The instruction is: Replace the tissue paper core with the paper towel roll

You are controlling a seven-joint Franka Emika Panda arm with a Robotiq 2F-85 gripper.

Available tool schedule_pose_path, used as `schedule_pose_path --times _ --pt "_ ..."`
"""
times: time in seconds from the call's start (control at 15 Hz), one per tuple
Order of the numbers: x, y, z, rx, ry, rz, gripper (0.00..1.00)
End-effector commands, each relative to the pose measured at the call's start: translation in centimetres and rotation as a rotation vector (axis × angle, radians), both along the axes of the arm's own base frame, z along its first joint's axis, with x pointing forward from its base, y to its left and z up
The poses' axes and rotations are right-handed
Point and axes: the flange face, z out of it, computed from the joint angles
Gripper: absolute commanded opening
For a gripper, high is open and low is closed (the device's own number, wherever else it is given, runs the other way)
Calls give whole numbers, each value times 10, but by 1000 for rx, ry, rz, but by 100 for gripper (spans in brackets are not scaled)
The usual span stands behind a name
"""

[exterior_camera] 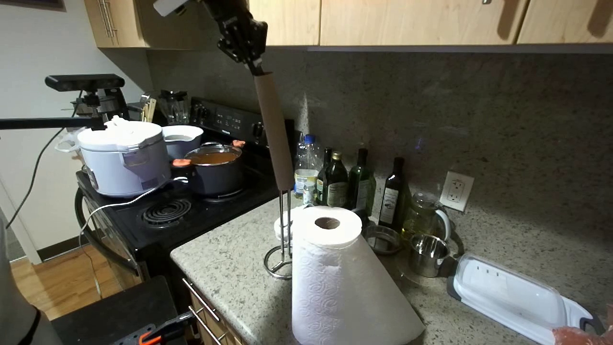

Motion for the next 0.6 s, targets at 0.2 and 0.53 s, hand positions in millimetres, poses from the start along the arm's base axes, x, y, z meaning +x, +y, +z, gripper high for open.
schedule_pose_path --times 0.2,0.53 --pt "-28 10 46 -45 -107 38 0" --pt "-52 20 70 -58 -186 59 0"
